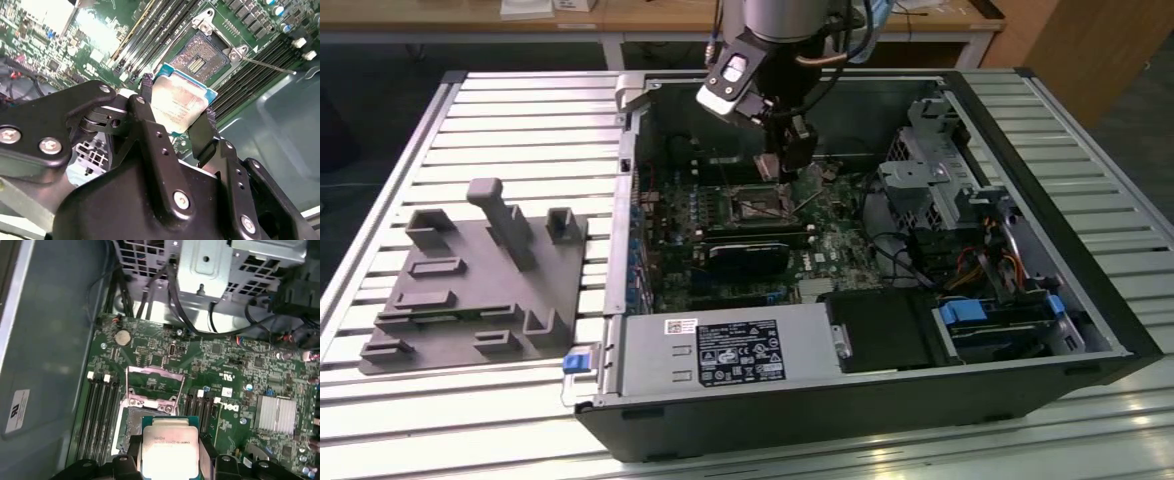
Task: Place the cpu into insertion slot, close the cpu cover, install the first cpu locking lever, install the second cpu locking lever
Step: 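Place the cpu into insertion slot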
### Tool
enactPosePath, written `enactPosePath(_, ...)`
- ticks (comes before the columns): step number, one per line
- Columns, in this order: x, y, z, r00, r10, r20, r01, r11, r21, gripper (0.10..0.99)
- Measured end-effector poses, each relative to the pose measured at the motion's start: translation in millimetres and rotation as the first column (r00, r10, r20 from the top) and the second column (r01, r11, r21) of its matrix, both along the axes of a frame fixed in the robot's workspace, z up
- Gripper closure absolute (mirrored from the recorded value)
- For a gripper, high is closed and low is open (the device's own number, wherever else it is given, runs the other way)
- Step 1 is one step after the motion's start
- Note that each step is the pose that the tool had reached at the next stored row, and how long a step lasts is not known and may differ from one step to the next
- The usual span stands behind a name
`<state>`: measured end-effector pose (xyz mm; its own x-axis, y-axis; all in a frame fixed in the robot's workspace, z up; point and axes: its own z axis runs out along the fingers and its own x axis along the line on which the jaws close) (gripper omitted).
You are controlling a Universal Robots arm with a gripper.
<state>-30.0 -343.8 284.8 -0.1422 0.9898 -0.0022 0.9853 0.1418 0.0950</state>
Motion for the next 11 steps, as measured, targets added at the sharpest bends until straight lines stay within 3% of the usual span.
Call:
enactPosePath(6, -2.4, 0.0, -5.7, 0.9992, -0.04, 0.0067, 0.04, 0.9992, 0.0, 0.549)
enactPosePath(11, -10.6, -0.1, -9.4, 0.9987, -0.047, 0.0214, 0.047, 0.9989, 0.002, 0.549)
